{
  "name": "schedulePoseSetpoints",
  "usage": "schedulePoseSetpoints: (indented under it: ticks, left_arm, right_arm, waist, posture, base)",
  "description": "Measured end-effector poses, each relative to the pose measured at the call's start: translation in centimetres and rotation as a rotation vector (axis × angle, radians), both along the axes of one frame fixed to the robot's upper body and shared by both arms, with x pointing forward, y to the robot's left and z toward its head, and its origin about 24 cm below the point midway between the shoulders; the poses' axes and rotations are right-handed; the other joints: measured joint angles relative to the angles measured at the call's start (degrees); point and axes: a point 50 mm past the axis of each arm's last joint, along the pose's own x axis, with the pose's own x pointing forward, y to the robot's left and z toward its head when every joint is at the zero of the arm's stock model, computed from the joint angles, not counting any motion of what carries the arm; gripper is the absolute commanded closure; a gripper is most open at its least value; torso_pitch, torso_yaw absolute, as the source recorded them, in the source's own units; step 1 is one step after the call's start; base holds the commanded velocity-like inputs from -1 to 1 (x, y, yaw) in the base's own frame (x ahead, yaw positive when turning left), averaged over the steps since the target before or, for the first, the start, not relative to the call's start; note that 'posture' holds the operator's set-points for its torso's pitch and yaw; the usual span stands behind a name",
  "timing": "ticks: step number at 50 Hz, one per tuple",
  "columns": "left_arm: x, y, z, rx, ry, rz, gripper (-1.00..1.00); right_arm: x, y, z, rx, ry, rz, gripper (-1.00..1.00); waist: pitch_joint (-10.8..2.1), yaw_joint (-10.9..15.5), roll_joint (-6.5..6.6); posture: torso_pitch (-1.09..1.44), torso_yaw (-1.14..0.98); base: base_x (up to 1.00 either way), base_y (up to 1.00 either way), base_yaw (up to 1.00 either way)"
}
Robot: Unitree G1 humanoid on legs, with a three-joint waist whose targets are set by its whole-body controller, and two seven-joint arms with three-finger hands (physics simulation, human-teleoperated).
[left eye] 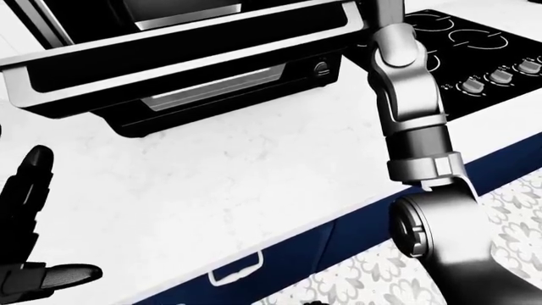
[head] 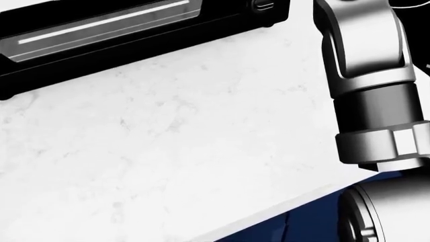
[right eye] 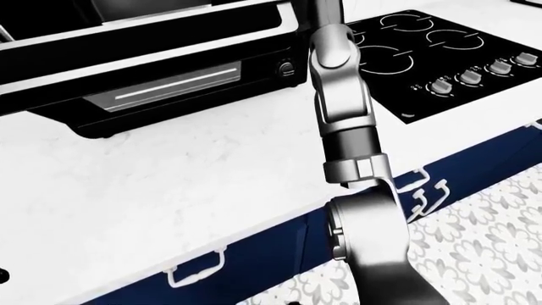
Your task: Close the toaster oven door.
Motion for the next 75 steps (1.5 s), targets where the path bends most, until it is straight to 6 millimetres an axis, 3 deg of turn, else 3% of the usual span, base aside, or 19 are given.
schedulePoseSetpoints:
  ticks: [11,26,46,75]
  left_arm:
    - [0.2,-2.1,-1.0,-0.006,0.040,-0.095,-1.00]
    - [0.5,-2.6,-1.6,0.010,0.050,-0.116,-1.00]
    - [2.2,-4.6,-1.1,0.064,0.058,-0.227,-1.00]
    - [4.2,-8.3,-2.7,0.161,0.095,-0.392,-1.00]
  right_arm:
    - [0.0,-0.1,0.2,0.000,-0.003,-0.003,-1.00]
    - [-0.1,-0.2,0.2,0.002,-0.001,-0.005,-1.00]
    - [0.0,-0.1,0.0,0.002,0.005,-0.003,-1.00]
    - [0.1,-0.3,-0.3,0.009,0.017,-0.008,-1.00]
  waist:
    - [0.04,0.1,-0.04]
    - [-0.13,0.3,-0.33]
    - [-0.37,0.3,-0.34]
    - [-0.68,0.4,-0.67]
  posture:
    - [0.00,0.00]
    - [0.00,0.00]
    - [0.00,0.00]
    - [0.00,0.00]
  base:
    - [0.00,0.00,0.00]
    - [0.00,0.00,0.00]
    - [0.00,0.00,0.00]
    - [0.00,0.00,0.00]
